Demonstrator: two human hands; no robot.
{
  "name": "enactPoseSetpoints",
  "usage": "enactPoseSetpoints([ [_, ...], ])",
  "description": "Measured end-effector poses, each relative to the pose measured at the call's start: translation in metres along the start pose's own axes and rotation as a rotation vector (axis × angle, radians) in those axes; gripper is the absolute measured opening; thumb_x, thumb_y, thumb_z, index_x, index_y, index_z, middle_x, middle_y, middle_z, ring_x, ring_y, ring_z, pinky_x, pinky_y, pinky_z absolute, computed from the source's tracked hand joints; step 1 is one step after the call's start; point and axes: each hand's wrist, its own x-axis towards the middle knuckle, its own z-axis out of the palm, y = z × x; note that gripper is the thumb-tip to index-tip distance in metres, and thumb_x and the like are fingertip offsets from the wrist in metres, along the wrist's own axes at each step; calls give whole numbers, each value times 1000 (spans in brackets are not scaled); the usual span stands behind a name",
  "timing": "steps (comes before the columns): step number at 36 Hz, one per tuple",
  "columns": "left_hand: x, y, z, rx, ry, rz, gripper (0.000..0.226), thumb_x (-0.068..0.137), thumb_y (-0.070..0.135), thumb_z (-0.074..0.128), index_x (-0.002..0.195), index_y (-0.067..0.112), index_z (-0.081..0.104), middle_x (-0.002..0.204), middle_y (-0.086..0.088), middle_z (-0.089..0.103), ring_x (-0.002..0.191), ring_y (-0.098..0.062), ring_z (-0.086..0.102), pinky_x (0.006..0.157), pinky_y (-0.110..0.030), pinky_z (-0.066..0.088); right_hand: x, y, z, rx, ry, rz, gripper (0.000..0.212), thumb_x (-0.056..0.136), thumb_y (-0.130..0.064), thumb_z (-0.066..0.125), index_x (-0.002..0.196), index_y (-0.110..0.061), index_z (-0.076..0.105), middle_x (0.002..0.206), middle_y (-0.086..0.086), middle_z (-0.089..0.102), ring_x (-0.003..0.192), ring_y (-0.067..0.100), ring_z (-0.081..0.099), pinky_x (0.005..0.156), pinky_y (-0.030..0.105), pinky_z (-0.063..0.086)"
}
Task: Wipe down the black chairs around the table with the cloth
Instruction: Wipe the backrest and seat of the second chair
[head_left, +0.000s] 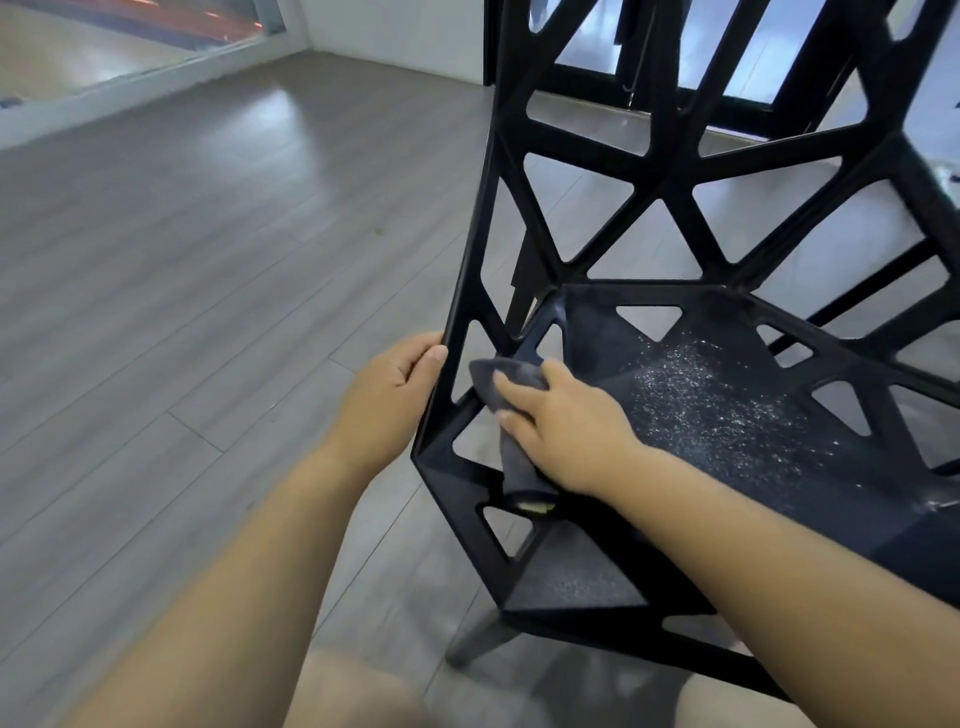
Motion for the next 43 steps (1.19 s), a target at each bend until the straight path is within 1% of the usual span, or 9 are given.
enactPoseSetpoints([
  [5,1,1,10,-4,75,9,25,100,26,38,100,33,61,73,13,60,65,3,52,57,-6,37,27,0,2,87,5,101,41,100,-42,34,141,-36,39,121,4,42,105,28,52,83,36,43],
  [13,-3,2,17,56,145,29,23,101,26,34,101,33,57,68,8,55,61,4,47,55,-6,37,25,2,11,197,52,275,42,101,-42,33,141,-35,40,125,6,42,105,30,54,84,36,41],
  [20,-8,-3,20,63,225,5,36,98,32,40,64,21,45,59,3,37,53,-7,32,48,-16,28,40,2,8,305,-15,500,35,99,-36,32,113,-20,59,117,12,50,82,29,46,75,36,37],
  [25,-10,-4,20,64,278,-28,44,96,38,44,73,1,49,64,-13,41,55,-9,33,52,-23,29,-5,-2,-4,183,-143,354,30,96,-31,36,103,-12,57,110,14,56,103,34,53,77,35,38],
  [28,-12,-2,19,75,263,-22,42,96,37,43,62,12,43,57,-2,36,51,-8,31,46,-17,27,-40,0,-8,175,-137,290,23,93,-38,39,88,-20,53,92,5,46,97,35,56,75,35,41],
  [31,-13,-1,18,99,255,-37,41,96,37,44,57,25,45,55,1,38,50,-7,34,44,-15,27,-60,3,-8,101,-123,173,26,92,-44,41,105,-28,58,91,-4,41,96,31,58,76,35,43],
  [34,-17,-2,15,101,266,-48,44,95,39,47,66,6,51,57,-6,39,53,-10,33,49,-22,27,-68,-7,-6,78,6,84,34,93,-46,43,123,-36,57,99,-5,43,92,27,60,72,32,45],
  [38,-25,-5,6,33,226,-65,39,92,39,54,75,5,66,71,-12,62,63,-15,51,58,-27,42,-53,-32,6,173,230,-114,41,85,-39,48,114,-18,69,89,12,60,59,30,57,46,29,43],
  [43,-30,-11,-9,-40,144,-103,40,91,33,59,80,-4,66,78,-23,64,68,-29,61,68,-42,52,-43,-47,8,153,262,-246,39,85,-30,52,118,-12,66,89,14,55,59,30,47,49,30,33],
])
